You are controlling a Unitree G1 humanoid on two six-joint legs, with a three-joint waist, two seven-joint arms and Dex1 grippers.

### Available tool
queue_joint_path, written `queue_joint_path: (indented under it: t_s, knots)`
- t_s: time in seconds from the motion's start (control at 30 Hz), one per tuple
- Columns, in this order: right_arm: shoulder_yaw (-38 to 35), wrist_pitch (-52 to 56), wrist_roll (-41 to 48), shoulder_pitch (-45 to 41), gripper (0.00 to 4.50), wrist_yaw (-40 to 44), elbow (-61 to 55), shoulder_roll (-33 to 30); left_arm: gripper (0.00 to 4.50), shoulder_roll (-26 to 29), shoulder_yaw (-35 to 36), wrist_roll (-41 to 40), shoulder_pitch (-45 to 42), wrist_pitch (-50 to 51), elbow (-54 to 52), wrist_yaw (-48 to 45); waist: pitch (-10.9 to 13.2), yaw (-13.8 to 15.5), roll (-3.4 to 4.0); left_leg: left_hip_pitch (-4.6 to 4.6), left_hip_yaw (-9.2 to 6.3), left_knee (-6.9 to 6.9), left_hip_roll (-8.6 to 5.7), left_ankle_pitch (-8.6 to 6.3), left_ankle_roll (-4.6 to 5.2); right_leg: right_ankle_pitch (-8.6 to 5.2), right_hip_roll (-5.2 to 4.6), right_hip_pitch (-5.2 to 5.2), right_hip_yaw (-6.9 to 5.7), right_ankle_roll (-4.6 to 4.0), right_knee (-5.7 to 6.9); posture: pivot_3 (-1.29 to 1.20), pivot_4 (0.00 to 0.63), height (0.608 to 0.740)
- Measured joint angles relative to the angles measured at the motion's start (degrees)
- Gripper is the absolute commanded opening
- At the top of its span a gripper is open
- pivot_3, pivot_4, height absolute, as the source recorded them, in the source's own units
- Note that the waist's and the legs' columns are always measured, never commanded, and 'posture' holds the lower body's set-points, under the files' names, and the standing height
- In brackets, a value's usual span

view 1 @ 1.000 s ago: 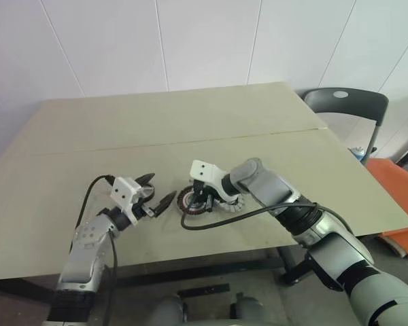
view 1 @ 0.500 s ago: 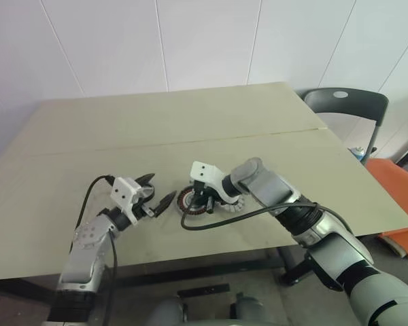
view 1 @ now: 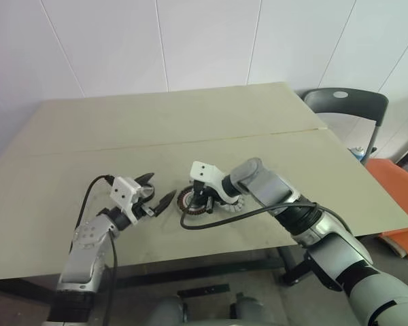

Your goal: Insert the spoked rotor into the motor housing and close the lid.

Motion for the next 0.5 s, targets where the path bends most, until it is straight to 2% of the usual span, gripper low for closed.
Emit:
queue_joint_path:
  t_s: [0.3, 0.5]
  knots:
    - [-1.1, 1.4, 0.3, 0.0, 0.04, 0.2, 1.4, 0.5, 4.5, 0.0, 0.0, 0.0, 0.3, 0.0, 0.0, 0.2, -0.1, 0.1, -0.06, 0.12, 0.0, 0.01, 0.0, 0.0, 0.0, -0.01, 0.0, 0.12, 0.0, -0.01, 0.0, 0.0, 0.0, 0.74]
    - [-1.7, 1.1, 0.1, 0.0, 0.04, -0.5, 3.3, 1.9, 4.5, -0.1, -0.1, 0.0, 0.3, 0.0, -0.1, 0.3, -0.1, -0.1, -0.08, 0.65, 0.02, -0.02, 0.01, -0.01, -0.01, -0.03, 0.0, 0.59, 0.0, -0.03, -0.01, 0.0, 0.0, 0.74]
